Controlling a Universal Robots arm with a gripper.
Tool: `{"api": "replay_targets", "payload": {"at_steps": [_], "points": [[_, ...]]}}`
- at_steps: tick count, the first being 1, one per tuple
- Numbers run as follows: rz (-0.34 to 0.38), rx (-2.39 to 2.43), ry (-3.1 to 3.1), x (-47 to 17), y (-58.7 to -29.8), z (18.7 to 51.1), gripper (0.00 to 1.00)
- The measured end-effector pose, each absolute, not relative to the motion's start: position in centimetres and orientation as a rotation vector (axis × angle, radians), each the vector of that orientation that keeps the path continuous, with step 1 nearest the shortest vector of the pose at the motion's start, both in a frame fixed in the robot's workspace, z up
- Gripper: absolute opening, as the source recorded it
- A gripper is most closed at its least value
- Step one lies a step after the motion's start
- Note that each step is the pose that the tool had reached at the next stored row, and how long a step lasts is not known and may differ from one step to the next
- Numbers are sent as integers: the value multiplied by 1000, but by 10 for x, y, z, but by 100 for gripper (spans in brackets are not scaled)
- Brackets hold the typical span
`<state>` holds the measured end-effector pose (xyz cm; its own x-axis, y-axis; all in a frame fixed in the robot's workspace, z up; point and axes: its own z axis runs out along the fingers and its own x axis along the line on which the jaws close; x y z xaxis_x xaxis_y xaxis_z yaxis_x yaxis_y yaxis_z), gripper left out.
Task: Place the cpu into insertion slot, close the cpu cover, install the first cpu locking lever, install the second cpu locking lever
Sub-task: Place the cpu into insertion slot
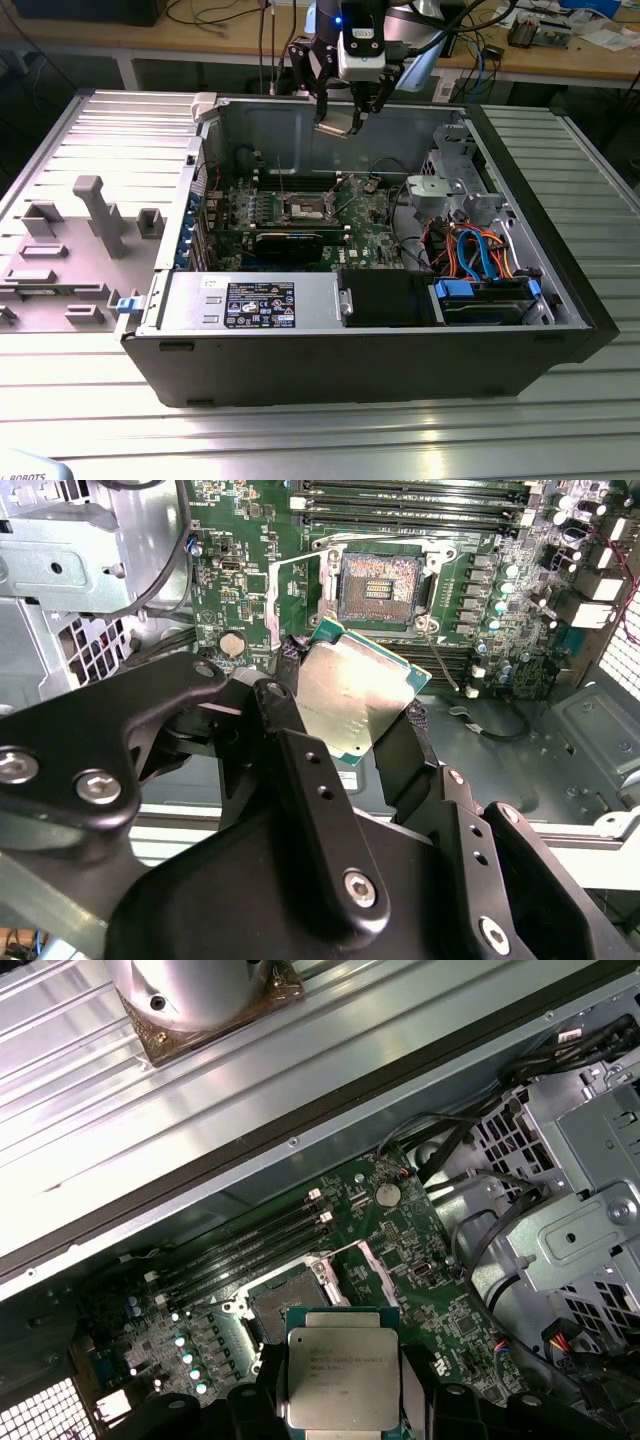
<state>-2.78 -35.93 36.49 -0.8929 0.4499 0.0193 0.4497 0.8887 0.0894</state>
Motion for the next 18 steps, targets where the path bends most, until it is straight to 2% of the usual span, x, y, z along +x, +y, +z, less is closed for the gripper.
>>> {"api": "replay_targets", "payload": {"at_steps": [18], "points": [[143,825,3023,-28,-359,365,54]]}}
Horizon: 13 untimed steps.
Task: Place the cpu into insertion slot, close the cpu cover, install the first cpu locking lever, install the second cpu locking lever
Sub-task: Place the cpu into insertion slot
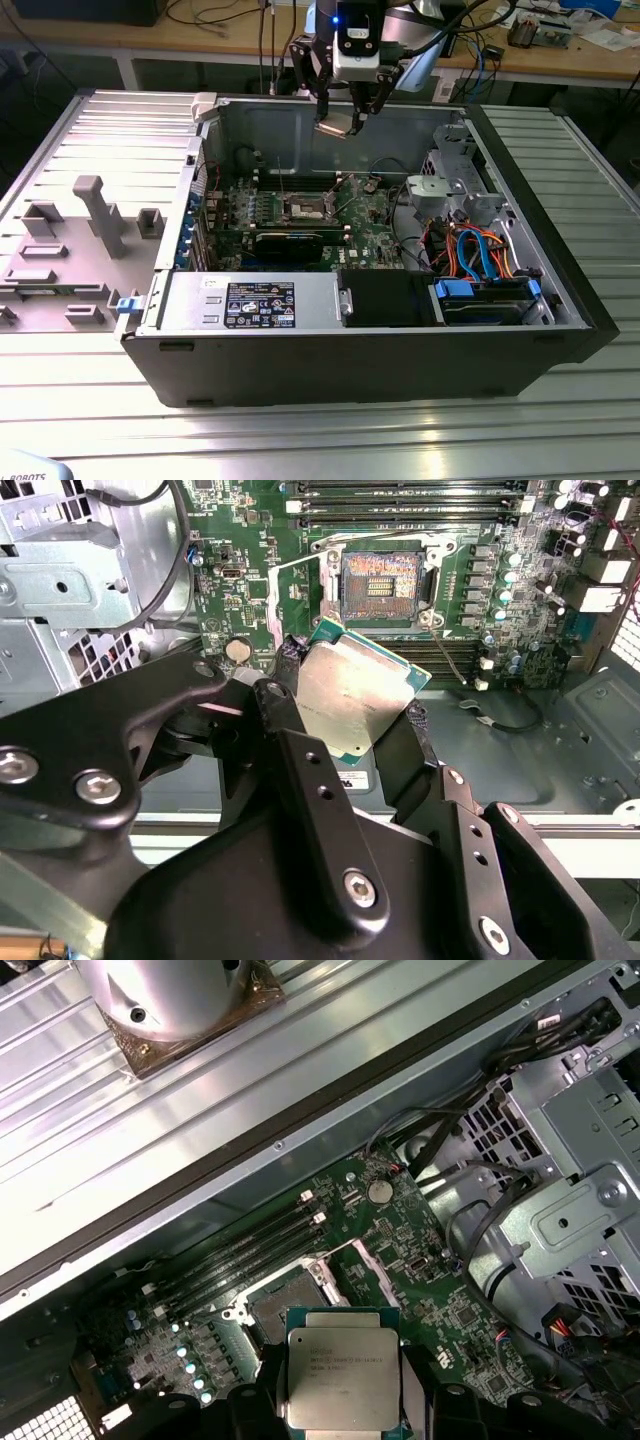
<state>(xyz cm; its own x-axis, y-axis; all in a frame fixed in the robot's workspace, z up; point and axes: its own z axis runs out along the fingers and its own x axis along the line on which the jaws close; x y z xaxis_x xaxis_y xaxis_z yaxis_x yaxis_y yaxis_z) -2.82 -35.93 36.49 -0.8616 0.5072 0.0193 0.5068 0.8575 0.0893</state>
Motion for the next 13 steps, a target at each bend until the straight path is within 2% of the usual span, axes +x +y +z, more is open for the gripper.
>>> {"api": "replay_targets", "payload": {"at_steps": [13], "points": [[143,855,3014,-28,-359,365,54]]}}
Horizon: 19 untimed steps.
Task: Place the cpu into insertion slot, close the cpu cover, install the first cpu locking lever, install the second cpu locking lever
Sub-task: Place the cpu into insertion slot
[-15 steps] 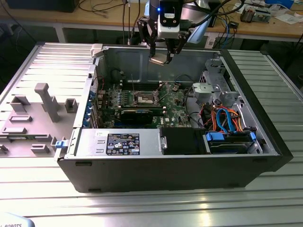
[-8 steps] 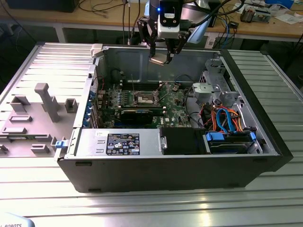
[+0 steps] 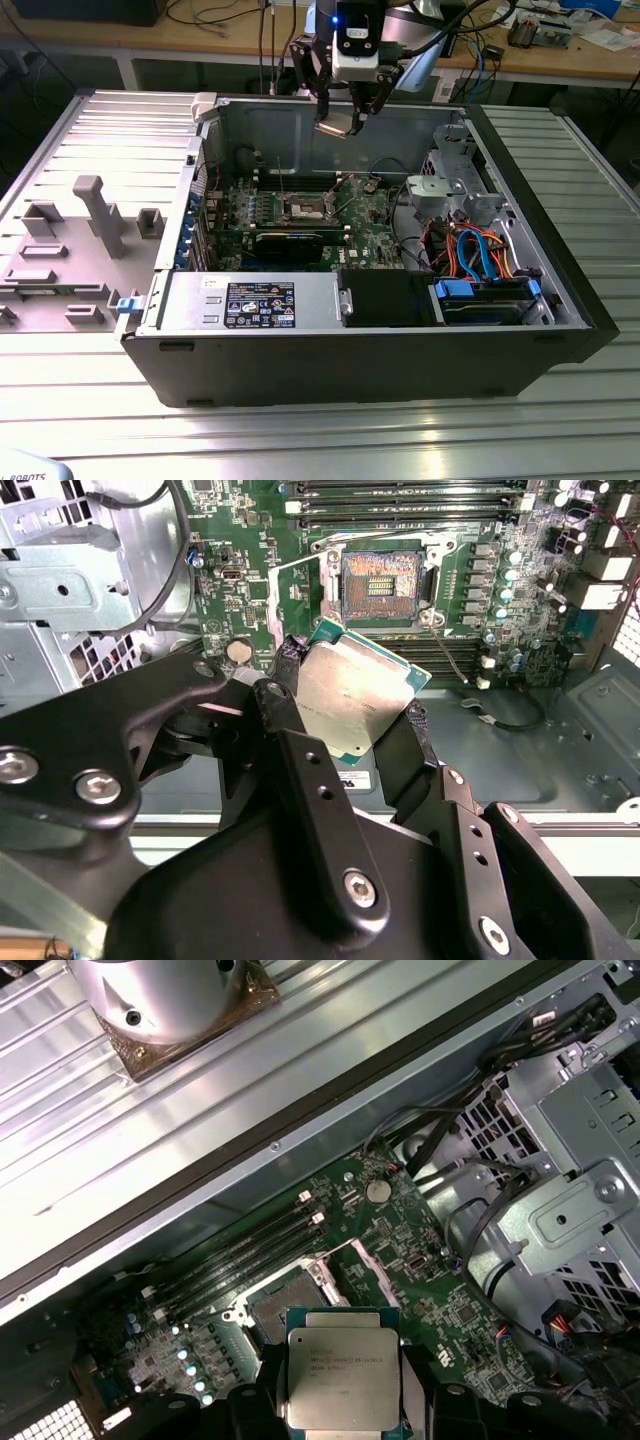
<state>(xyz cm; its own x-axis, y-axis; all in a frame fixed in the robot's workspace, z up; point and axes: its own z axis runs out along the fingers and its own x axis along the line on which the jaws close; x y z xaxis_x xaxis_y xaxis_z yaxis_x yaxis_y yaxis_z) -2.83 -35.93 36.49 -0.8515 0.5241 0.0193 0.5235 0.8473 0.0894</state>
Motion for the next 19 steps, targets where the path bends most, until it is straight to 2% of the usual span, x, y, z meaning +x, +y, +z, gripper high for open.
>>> {"api": "replay_targets", "payload": {"at_steps": [19], "points": [[142,1015,2958,-37,-359,364,54]]}}
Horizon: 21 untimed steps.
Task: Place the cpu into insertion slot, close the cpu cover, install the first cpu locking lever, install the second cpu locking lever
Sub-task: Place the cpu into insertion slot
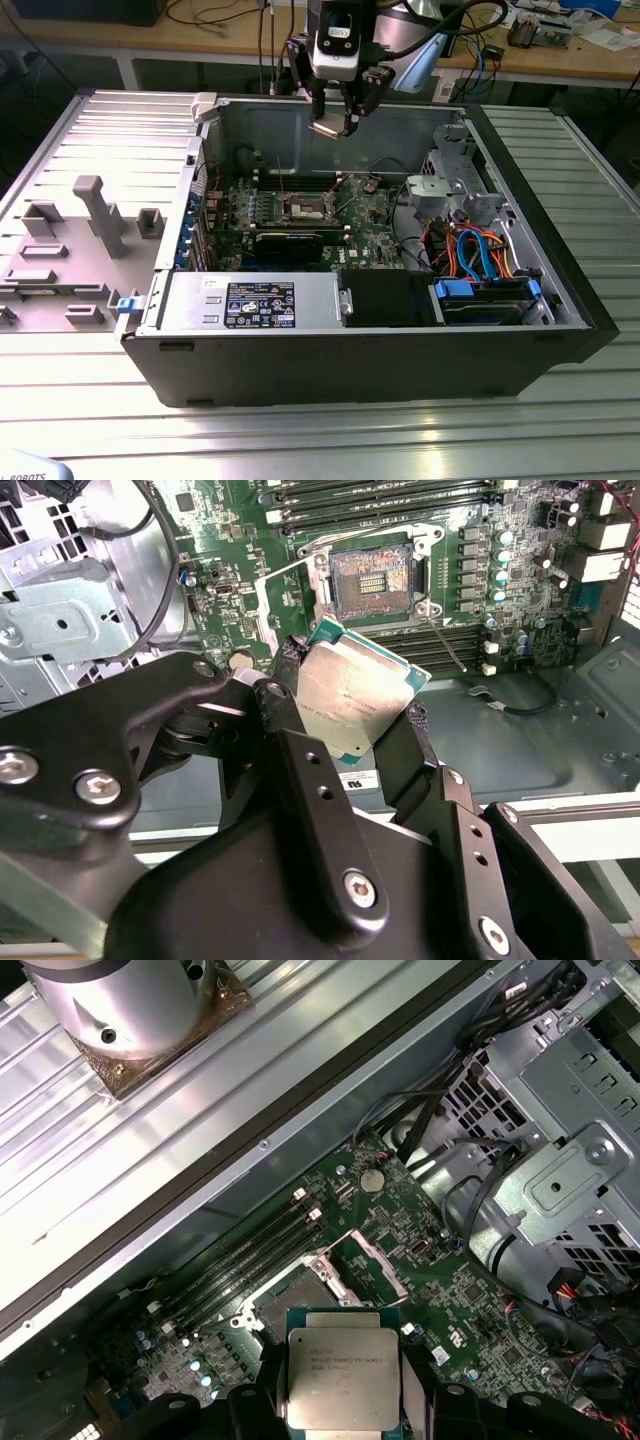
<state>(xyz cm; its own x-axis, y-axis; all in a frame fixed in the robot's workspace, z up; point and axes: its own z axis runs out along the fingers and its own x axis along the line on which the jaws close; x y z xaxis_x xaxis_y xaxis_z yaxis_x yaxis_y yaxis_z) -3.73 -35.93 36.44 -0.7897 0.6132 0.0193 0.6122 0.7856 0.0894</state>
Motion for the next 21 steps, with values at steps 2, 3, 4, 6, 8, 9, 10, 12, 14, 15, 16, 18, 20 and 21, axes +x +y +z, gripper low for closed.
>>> {"api": "replay_targets", "payload": {"at_steps": [2,3,4,6,8,9,10,12,14,15,16,18,20,21], "points": [[142,1015,2958,-37,-359,364,54],[142,1015,2958,-37,-359,364,54],[142,1015,2958,-37,-359,364,54],[142,1016,2958,-37,-359,364,54],[142,1017,2958,-37,-359,364,54],[142,1019,2957,-37,-359,364,54],[142,1024,2955,-37,-359,364,54],[142,1031,2952,-37,-359,364,54],[142,1044,2947,-37,-359,364,54],[142,1048,2946,-37,-359,364,54],[142,1054,2944,-37,-359,364,54],[142,1066,2939,-37,-359,364,54],[142,1073,2936,-37,-359,364,54],[142,1077,2934,-37,-359,364,54]]}}
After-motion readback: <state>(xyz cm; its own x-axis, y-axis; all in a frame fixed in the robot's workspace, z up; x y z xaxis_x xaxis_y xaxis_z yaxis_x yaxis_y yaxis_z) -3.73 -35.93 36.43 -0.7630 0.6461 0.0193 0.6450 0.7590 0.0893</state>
